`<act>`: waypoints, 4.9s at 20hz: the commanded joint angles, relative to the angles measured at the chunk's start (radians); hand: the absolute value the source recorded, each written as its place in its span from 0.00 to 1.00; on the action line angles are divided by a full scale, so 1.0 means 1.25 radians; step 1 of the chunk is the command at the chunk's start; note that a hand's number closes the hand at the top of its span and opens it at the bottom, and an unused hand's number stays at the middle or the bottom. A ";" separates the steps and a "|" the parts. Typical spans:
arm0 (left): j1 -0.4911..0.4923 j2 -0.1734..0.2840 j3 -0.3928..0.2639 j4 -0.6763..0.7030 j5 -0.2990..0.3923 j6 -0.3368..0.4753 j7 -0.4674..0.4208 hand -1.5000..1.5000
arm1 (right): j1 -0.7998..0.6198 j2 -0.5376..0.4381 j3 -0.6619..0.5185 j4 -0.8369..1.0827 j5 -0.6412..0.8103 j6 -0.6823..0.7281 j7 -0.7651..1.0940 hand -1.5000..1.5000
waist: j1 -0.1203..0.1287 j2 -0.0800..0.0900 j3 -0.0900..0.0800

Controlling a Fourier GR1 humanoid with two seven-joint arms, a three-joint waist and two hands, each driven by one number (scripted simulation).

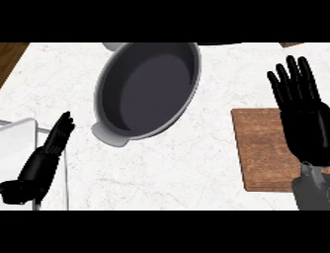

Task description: Pick the lemon from the cutting board and place it in the pot

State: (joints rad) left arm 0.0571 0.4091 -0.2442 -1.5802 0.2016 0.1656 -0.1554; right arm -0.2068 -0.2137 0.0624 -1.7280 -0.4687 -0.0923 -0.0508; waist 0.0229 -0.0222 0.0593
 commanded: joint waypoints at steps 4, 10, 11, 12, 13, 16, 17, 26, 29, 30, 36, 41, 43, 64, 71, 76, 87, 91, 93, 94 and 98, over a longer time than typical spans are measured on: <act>0.046 -0.092 0.397 -0.186 -0.055 -0.691 0.509 0.50 | 0.045 -0.127 0.004 0.028 0.050 0.080 0.043 1.00 | 0.068 -0.021 -0.048; 0.129 -0.247 0.466 -0.305 -0.239 -0.631 0.640 0.50 | 0.091 -0.291 -0.127 0.068 0.255 -0.021 -0.044 0.00 | 0.001 -0.015 -0.046; 0.109 -0.262 0.491 -0.317 -0.270 -0.592 0.628 0.50 | 0.099 -0.291 -0.118 0.064 0.271 -0.015 -0.077 0.00 | -0.003 -0.006 -0.045; 0.101 -0.283 0.510 -0.325 -0.297 -0.566 0.619 0.50 | 0.112 -0.305 -0.116 0.058 0.288 -0.007 -0.102 0.00 | -0.010 -0.002 -0.045; 0.084 -0.303 0.521 -0.308 -0.329 -0.546 0.593 0.50 | 0.112 -0.308 -0.107 0.054 0.303 -0.004 -0.117 0.00 | -0.013 0.005 -0.048; 0.041 -0.327 0.543 -0.299 -0.402 -0.517 0.578 0.50 | 0.142 -0.334 -0.118 0.053 0.337 0.000 -0.174 0.00 | -0.032 0.011 -0.048; 0.034 -0.327 0.545 -0.281 -0.412 -0.505 0.566 0.50 | 0.148 -0.357 -0.117 0.040 0.345 0.012 -0.165 0.00 | -0.038 0.009 -0.050; 0.034 -0.326 0.615 -0.262 -0.425 -0.454 0.520 0.50 | 0.202 -0.565 -0.083 0.013 0.500 0.103 -0.037 0.00 | -0.071 0.017 -0.053; -0.020 -0.326 0.595 -0.162 -0.480 -0.402 0.464 0.50 | 0.199 -0.644 -0.074 -0.040 0.504 0.189 0.054 0.00 | -0.058 0.020 -0.053; -0.040 -0.321 0.600 -0.168 -0.476 -0.396 0.491 0.50 | 0.209 -0.673 -0.064 -0.059 0.510 0.223 0.085 0.00 | -0.056 0.019 -0.052; -0.148 -0.271 0.595 -0.040 -0.505 -0.349 0.449 0.50 | 0.232 -0.711 -0.034 -0.100 0.457 0.373 0.204 0.00 | -0.033 0.020 -0.049; -0.181 -0.272 0.560 0.049 -0.523 -0.297 0.421 0.50 | 0.227 -0.714 -0.112 -0.103 0.443 0.451 0.267 0.00 | -0.026 0.018 -0.048; -0.156 -0.274 0.554 0.051 -0.502 -0.307 0.401 0.50 | 0.216 -0.653 -0.058 -0.091 0.523 0.429 0.290 0.00 | -0.019 0.018 -0.048; -0.108 -0.237 0.490 0.015 -0.456 -0.245 0.403 0.50 | 0.074 -0.400 -0.032 0.137 0.844 0.449 0.171 0.00 | -0.013 0.018 -0.047; -0.176 -0.199 0.491 0.115 -0.445 -0.223 0.402 0.50 | 0.092 -0.331 -0.022 0.112 0.904 0.489 0.237 0.00 | -0.019 0.018 -0.048; -0.114 -0.250 0.428 0.024 -0.467 -0.188 0.423 0.50 | 0.016 -0.331 -0.048 0.293 0.956 0.470 0.121 0.00 | -0.013 0.018 -0.047; -0.167 -0.179 0.455 0.116 -0.419 -0.189 0.417 0.50 | -0.007 -0.258 -0.078 0.372 1.023 0.449 0.080 0.00 | -0.017 0.018 -0.047; -0.143 -0.165 0.448 0.083 -0.409 -0.202 0.432 0.50 | -0.005 -0.294 -0.125 0.395 1.024 0.475 0.035 0.00 | -0.017 0.018 -0.047; -0.147 -0.180 0.433 0.078 -0.403 -0.193 0.431 0.50 | 0.024 -0.235 -0.099 0.342 1.036 0.472 0.080 1.00 | -0.018 0.017 -0.048; -0.161 -0.185 0.419 0.095 -0.421 -0.179 0.441 0.50 | 0.032 -0.257 -0.103 0.360 1.037 0.464 0.021 1.00 | -0.019 0.018 -0.047; -0.190 -0.182 0.421 0.125 -0.432 -0.162 0.431 0.50 | 0.011 -0.255 -0.086 0.423 1.093 0.329 -0.062 1.00 | -0.019 0.019 -0.047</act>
State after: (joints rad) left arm -0.1331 0.1786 0.2873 -1.4798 -0.3255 -0.0613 0.3864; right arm -0.2114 -0.5439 -0.0594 -1.2266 0.8530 0.4158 -0.0556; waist 0.0014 -0.0026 -0.0050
